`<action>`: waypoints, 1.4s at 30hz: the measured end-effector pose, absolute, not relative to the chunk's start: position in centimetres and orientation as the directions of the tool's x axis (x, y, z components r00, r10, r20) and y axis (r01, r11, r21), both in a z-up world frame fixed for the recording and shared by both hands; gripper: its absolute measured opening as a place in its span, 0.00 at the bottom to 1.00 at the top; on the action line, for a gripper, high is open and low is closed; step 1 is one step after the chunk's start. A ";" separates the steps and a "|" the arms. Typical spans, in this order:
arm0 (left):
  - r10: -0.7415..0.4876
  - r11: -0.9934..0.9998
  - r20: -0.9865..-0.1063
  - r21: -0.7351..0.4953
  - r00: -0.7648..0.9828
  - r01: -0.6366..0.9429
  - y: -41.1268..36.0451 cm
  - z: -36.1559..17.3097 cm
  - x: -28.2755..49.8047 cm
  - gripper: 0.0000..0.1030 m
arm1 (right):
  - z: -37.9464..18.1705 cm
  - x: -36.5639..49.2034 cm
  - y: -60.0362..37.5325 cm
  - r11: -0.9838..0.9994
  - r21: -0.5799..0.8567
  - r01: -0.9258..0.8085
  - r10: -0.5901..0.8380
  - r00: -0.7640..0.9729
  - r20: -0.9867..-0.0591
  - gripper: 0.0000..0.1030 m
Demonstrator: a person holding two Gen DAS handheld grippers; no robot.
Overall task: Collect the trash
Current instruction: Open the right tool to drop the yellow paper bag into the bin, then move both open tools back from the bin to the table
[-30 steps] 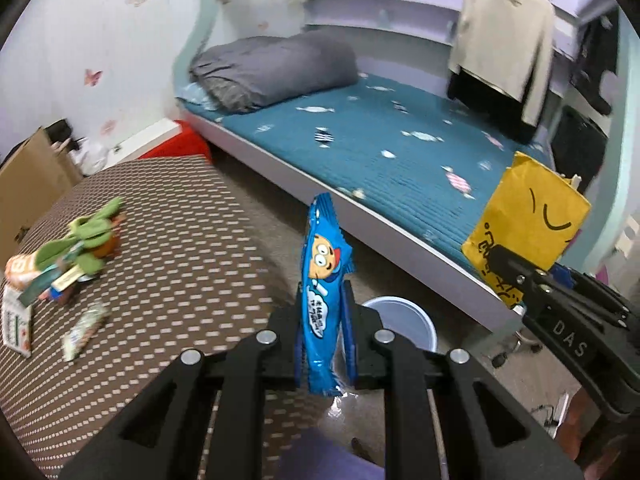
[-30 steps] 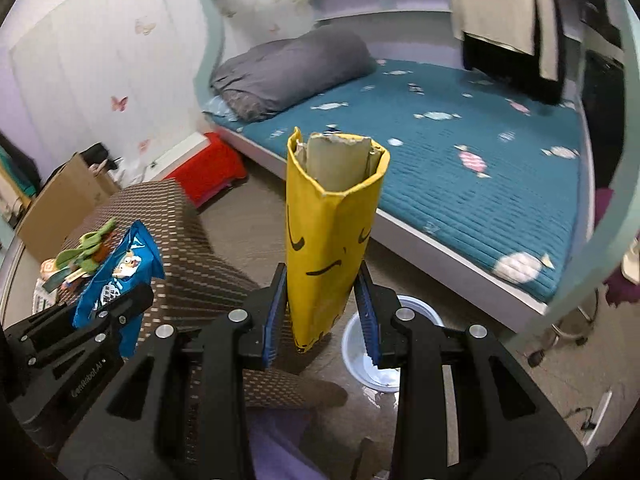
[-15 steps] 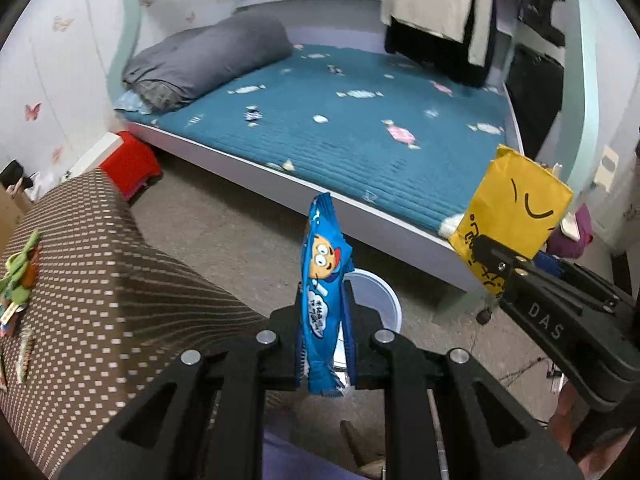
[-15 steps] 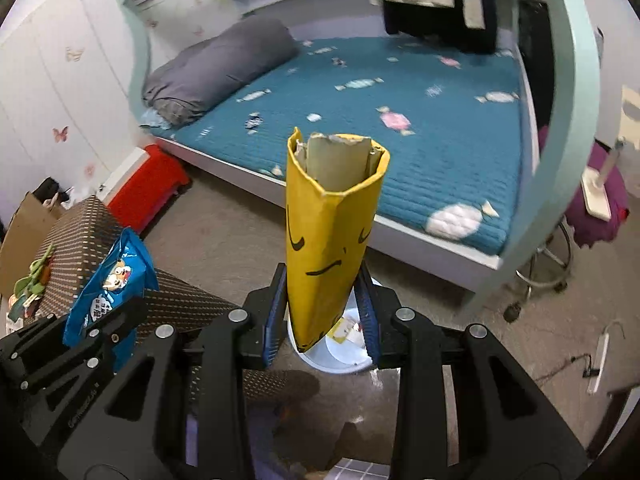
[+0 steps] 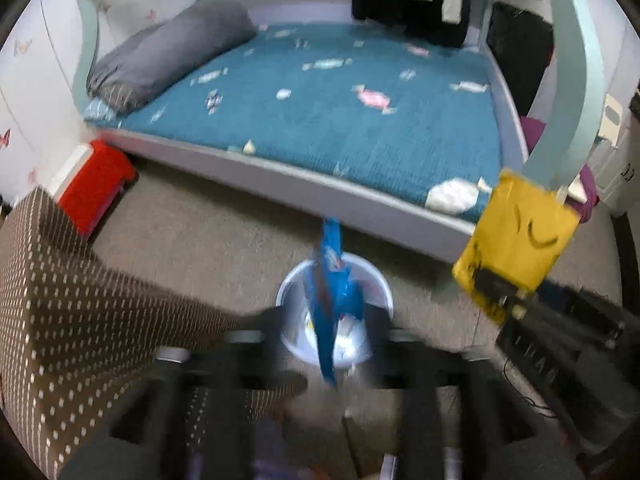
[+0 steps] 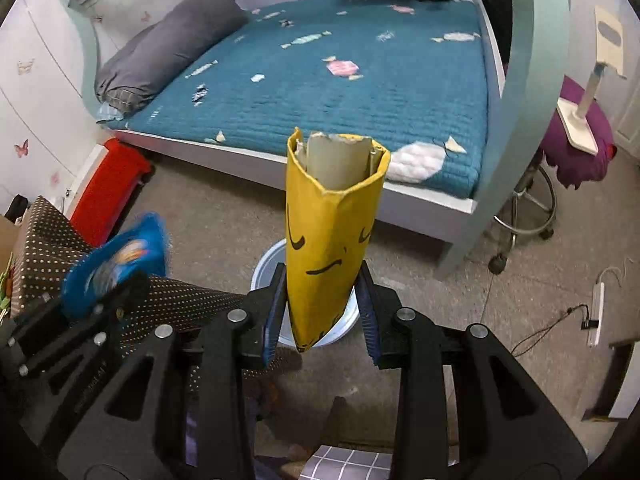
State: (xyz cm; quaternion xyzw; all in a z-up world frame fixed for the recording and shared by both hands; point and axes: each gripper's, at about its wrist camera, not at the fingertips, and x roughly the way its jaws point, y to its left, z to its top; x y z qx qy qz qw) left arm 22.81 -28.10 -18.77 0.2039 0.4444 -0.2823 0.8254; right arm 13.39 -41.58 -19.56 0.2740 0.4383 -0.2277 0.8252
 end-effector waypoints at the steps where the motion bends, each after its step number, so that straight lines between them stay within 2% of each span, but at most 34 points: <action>1: -0.265 0.783 -0.833 0.109 0.486 0.613 -28.0 -18.7 23.0 0.86 | -19.6 13.3 -41.8 0.742 0.244 0.624 -0.146 0.505 -0.851 0.33; 3: -0.253 0.806 -0.820 0.114 0.513 0.581 -27.5 -18.6 23.8 0.86 | -19.7 13.4 -41.9 0.741 0.242 0.626 -0.148 0.504 -0.851 0.33; 11: -0.203 0.842 -0.859 0.092 0.471 0.531 -24.7 -20.1 26.3 0.85 | -20.1 15.4 -40.7 0.768 0.233 0.597 -0.122 0.493 -0.861 0.33; 16: -0.188 0.869 -0.858 0.081 0.478 0.488 -22.3 -20.1 27.6 0.85 | -19.8 17.5 -39.5 0.798 0.227 0.559 -0.107 0.501 -0.859 0.39; 17: -0.185 0.873 -0.857 0.080 0.480 0.481 -21.8 -20.0 27.8 0.85 | -19.6 18.0 -39.3 0.801 0.224 0.555 -0.109 0.504 -0.857 0.48; 18: -0.182 0.877 -0.856 0.082 0.484 0.474 -21.4 -19.9 28.0 0.85 | -19.3 18.4 -39.2 0.802 0.219 0.556 -0.116 0.504 -0.856 0.68; 19: -0.176 0.881 -0.854 0.084 0.489 0.465 -20.9 -19.8 28.2 0.85 | -18.9 18.7 -39.1 0.802 0.221 0.555 -0.124 0.517 -0.847 0.73; 23: -0.187 0.889 -0.850 0.068 0.493 0.454 -19.9 -19.1 28.6 0.85 | -17.9 18.9 -38.8 0.816 0.224 0.532 -0.130 0.547 -0.827 0.74; 33: -0.195 0.887 -0.849 0.060 0.491 0.458 -19.4 -18.8 28.0 0.85 | -19.4 17.2 -38.7 0.811 0.184 0.556 -0.140 0.489 -0.861 0.74; 42: -0.212 0.883 -0.842 0.051 0.495 0.466 -19.6 -17.9 26.8 0.85 | -17.9 15.5 -38.5 0.816 0.180 0.549 -0.156 0.509 -0.846 0.74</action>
